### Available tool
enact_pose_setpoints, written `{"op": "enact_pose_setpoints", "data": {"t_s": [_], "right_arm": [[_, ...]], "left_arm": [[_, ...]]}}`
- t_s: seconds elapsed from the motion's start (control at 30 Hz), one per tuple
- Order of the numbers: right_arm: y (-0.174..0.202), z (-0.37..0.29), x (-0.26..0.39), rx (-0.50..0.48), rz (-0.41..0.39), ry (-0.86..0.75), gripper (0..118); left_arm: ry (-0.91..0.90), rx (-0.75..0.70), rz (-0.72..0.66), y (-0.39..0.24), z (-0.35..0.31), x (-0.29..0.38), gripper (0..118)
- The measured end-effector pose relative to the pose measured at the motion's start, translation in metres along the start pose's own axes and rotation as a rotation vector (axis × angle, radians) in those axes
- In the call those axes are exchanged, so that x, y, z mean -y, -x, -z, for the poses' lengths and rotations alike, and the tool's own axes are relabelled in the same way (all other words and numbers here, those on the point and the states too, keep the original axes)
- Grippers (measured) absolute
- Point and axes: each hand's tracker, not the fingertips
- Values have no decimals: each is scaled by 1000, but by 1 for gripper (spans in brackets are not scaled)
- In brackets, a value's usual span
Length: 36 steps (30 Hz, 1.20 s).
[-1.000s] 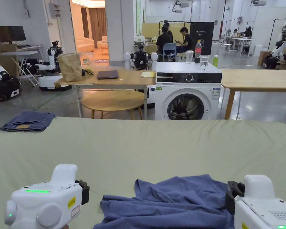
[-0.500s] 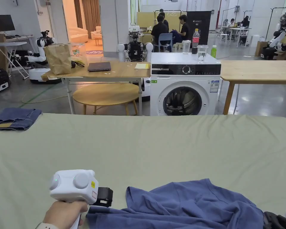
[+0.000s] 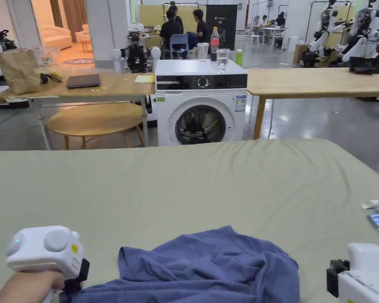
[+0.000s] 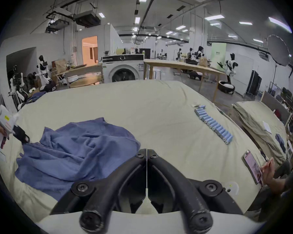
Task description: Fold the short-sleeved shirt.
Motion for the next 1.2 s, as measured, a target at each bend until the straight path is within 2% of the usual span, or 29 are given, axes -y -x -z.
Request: {"op": "enact_pose_setpoints", "data": {"t_s": [0.1, 0.2, 0.23, 0.27, 0.3, 0.33, 0.47, 0.5, 0.57, 0.6, 0.63, 0.67, 0.7, 0.73, 0.77, 0.87, 0.97, 1.07, 1.13, 1.2], "right_arm": [[-13, 42, -8, -56, -17, 104, 0], [-18, 94, -6, -150, 4, 201, 1], [-17, 109, -3, -141, 6, 215, 15], [-16, 122, -2, -149, 13, 237, 48], [-14, 137, 2, -167, 15, 279, 100], [-12, 147, 3, -195, 8, 288, 115], [0, 171, 5, -187, 4, 297, 114], [6, 177, 9, -182, -18, 315, 111], [17, 180, 19, -185, -77, 343, 83], [23, 174, 22, -124, -144, 302, 72], [20, 166, 20, -197, -121, 261, 50], [19, 161, 17, -209, -102, 269, 12], [19, 151, 15, -196, -102, 265, 0], [20, 144, 13, -174, -118, 240, 0], [17, 137, 11, -204, -112, 230, 0], [15, 111, -10, -210, -102, 206, 0], [12, 69, -54, -223, -71, 113, 0], [14, 30, -95, -222, -105, 30, 0], [17, 6, -125, -188, -143, -27, 0], [15, -20, -154, -175, -134, -99, 0]], "left_arm": [[-91, 40, -4, -7, -39, 5, 0], [-119, 64, 6, -21, -65, 14, 0], [-133, 69, 6, -24, -69, 18, 0], [-143, 70, 9, -28, -72, 21, 0], [-142, 67, 16, -32, -75, 24, 0], [-143, 67, 23, -26, -70, 16, 0], [-143, 64, 35, -26, -67, 14, 0], [-141, 62, 33, -26, -66, 14, 0], [-141, 54, 33, -26, -64, 15, 0], [-142, 48, 33, -23, -61, 14, 0], [-138, 43, 33, -22, -59, 15, 0], [-138, 40, 32, -21, -58, 16, 0], [-141, 35, 36, -21, -57, 17, 0], [-142, 23, 36, -15, -53, 16, 0], [-149, 15, 41, -14, -54, 18, 0], [-224, -10, 67, -12, -67, 22, 0], [-303, -27, 121, -11, -105, 22, 0], [-398, -52, 144, -5, -147, 17, 0], [-477, -72, 138, -4, -184, 16, 0], [-566, -106, 130, 2, -217, 10, 0]]}}
